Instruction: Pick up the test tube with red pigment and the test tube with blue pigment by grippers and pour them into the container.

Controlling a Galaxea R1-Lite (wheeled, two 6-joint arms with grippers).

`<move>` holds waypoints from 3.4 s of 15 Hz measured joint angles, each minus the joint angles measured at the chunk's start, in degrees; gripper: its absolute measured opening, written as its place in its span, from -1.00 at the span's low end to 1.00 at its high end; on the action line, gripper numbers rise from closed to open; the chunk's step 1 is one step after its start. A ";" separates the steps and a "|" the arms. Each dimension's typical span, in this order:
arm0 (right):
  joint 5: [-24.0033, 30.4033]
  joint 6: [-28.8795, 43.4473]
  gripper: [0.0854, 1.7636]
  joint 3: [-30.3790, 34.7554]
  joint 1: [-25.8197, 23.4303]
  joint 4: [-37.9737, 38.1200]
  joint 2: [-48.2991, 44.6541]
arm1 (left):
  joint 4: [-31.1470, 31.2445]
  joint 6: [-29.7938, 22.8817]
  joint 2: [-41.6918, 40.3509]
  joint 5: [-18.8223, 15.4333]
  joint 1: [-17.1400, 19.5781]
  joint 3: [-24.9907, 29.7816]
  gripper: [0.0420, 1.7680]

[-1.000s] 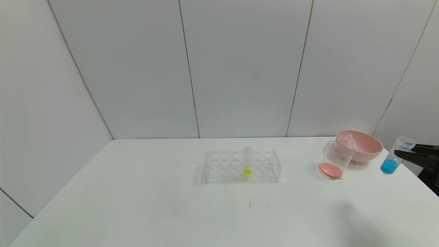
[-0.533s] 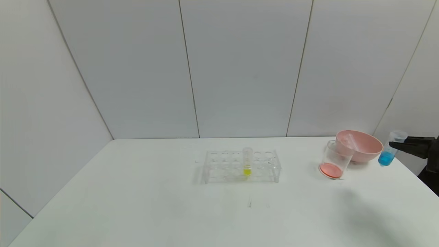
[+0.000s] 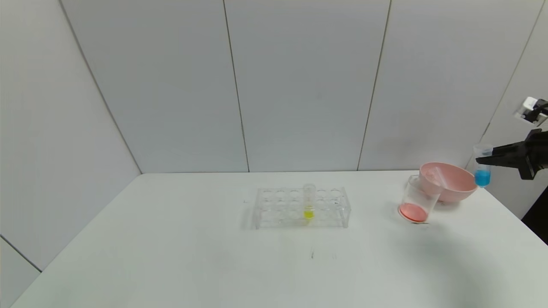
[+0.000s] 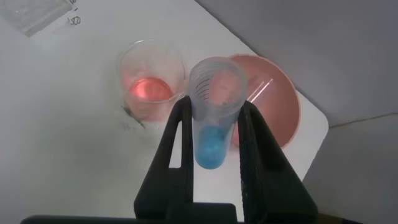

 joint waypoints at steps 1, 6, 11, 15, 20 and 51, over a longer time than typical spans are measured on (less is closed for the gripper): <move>-1.12 -2.38 -0.52 -3.95 0.48 3.56 1.88 | 0.00 0.00 0.00 0.00 0.00 0.00 1.00; -14.90 -13.21 -0.52 -20.61 2.93 19.71 10.28 | 0.00 0.00 0.00 0.00 0.00 0.00 1.00; -17.23 -17.41 -0.52 -27.56 6.23 24.70 14.28 | 0.02 0.00 0.00 0.00 0.00 0.00 1.00; -25.25 -21.78 -0.52 -28.06 9.26 24.43 14.88 | 0.02 0.00 0.00 0.00 0.00 0.00 1.00; -32.82 -26.88 -0.52 -28.15 11.36 24.86 14.71 | 0.00 0.00 0.00 0.00 0.00 0.00 1.00; -52.71 -36.78 -0.52 -28.23 22.78 33.05 13.67 | 0.00 0.00 0.00 0.00 0.00 0.00 1.00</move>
